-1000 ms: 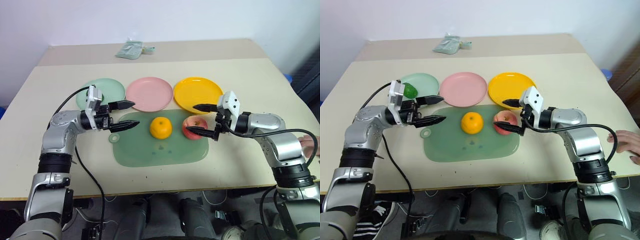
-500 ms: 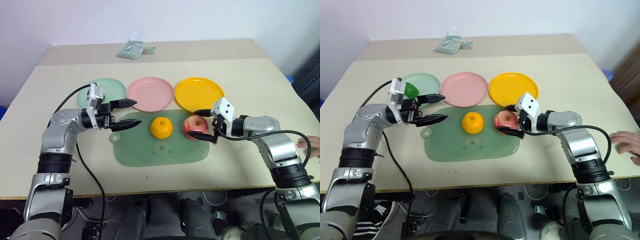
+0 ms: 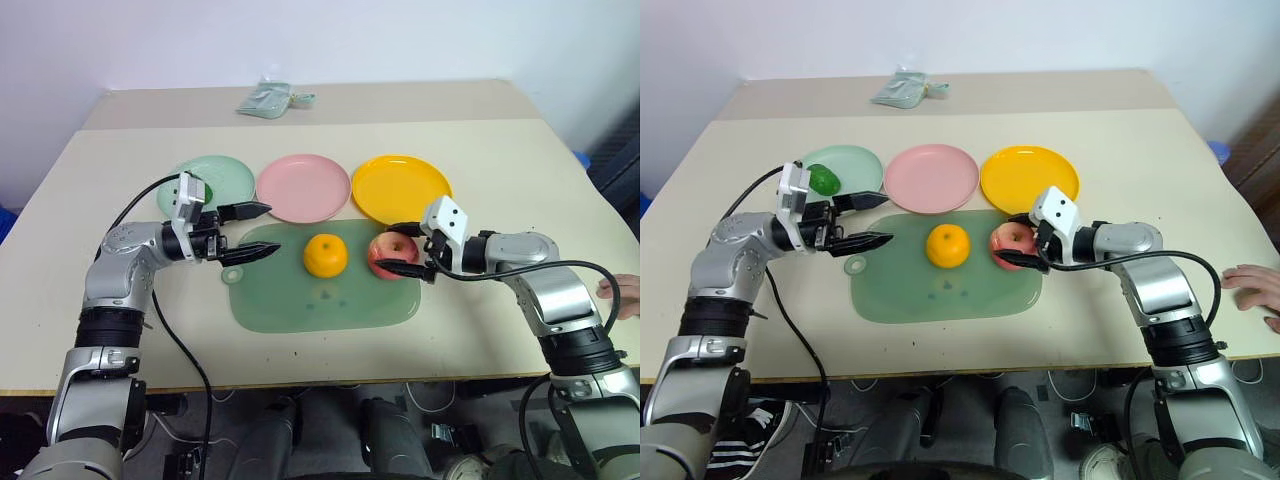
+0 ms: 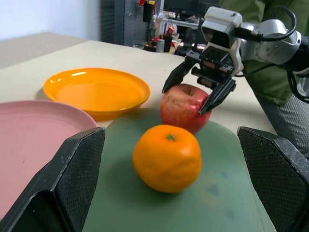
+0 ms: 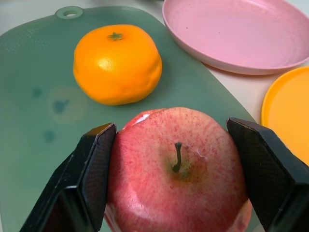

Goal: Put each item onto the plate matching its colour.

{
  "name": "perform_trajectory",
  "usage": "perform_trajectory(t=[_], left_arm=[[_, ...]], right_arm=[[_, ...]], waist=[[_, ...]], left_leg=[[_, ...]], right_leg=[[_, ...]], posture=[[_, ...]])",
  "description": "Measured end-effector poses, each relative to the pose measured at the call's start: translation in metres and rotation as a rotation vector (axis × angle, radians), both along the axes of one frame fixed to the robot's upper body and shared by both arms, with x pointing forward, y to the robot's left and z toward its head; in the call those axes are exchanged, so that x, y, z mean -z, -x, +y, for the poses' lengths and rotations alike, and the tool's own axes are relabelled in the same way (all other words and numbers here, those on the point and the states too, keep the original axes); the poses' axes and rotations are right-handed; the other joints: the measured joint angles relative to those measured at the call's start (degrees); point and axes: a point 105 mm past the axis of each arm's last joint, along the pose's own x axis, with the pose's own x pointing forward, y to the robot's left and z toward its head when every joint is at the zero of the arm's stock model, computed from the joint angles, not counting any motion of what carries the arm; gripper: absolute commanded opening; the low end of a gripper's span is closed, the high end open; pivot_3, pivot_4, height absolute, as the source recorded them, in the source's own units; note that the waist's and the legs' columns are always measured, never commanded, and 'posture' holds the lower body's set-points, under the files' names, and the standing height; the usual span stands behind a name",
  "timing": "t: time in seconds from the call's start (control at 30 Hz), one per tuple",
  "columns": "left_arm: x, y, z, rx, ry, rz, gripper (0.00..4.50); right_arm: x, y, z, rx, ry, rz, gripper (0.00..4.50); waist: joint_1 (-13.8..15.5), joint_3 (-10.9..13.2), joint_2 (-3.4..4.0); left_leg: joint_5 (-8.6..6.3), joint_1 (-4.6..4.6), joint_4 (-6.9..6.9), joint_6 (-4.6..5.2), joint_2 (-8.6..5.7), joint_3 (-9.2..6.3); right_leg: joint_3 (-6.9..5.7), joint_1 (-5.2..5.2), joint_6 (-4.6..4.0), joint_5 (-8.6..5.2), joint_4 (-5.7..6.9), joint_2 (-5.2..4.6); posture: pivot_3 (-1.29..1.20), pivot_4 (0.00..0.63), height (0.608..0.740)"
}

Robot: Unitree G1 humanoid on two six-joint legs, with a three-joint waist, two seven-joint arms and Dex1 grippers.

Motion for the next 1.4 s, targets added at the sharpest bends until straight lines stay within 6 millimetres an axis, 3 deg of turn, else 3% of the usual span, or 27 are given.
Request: perform_trajectory(t=[0.03, 0.33, 0.53, 0.67, 0.73, 0.97, 1.4], left_arm=[[0.001, 0.000, 0.000, 0.000, 0.000, 0.000, 4.50], [0.002, 0.000, 0.001, 0.005, -0.001, -0.001, 4.50], [0.005, 0.002, 0.002, 0.009, -0.002, 0.006, 4.50], [0.007, 0.002, 0.001, 0.010, -0.021, -0.023, 4.50], [0.012, 0.002, -0.006, 0.026, -0.042, -0.041, 4.50], [0.028, 0.001, -0.059, 0.114, -0.104, -0.131, 4.50], [0.038, -0.022, -0.066, 0.025, -0.163, -0.193, 4.50]], right_arm=[[0.000, 0.000, 0.000, 0.000, -0.002, 0.000, 4.46], [-0.001, 0.001, 0.003, -0.010, -0.063, 0.035, 4.46], [-0.022, -0.001, 0.007, -0.017, -0.172, -0.003, 4.46], [-0.027, 0.000, 0.010, -0.023, -0.194, -0.011, 4.46], [-0.029, -0.001, 0.010, -0.020, -0.212, -0.015, 4.46], [-0.040, -0.001, 0.010, -0.029, -0.267, -0.040, 4.46], [-0.046, 0.005, 0.008, -0.032, -0.297, -0.060, 4.46]], waist=[[0.00, 0.00, 0.00], [-0.05, 0.00, 0.00], [0.00, 0.00, 0.00], [0.04, 0.00, 0.00], [0.10, 0.00, 0.00], [0.13, 0.00, 0.00], [0.20, 0.00, 0.00]], left_leg=[[0.00, 0.00, 0.00, 0.00, 0.00, 0.00], [0.00, 0.00, 0.00, 0.00, 0.00, -0.01], [0.00, 0.00, 0.00, 0.00, 0.00, -0.01], [0.00, 0.00, 0.00, 0.00, 0.00, -0.01], [0.00, 0.00, 0.00, 0.00, -0.01, 0.00], [0.00, -0.01, 0.01, 0.00, -0.02, -0.02], [0.00, -0.01, 0.02, 0.01, -0.03, -0.01]], right_leg=[[0.00, 0.00, 0.00, 0.00, 0.00, 0.00], [0.00, -0.01, 0.00, 0.00, 0.00, 0.00], [0.00, -0.01, 0.00, 0.00, 0.00, 0.00], [0.00, -0.01, 0.00, 0.00, -0.01, 0.00], [0.00, 0.00, 0.00, 0.00, -0.01, -0.01], [-0.01, 0.01, 0.00, 0.00, -0.02, -0.01], [-0.01, 0.02, 0.01, 0.01, -0.02, -0.02]], posture=[[0.00, 0.150, 0.740], [0.00, 0.150, 0.740], [0.00, 0.150, 0.740], [0.00, 0.150, 0.740], [0.00, 0.150, 0.740], [0.00, 0.150, 0.740], [0.00, 0.150, 0.740]])
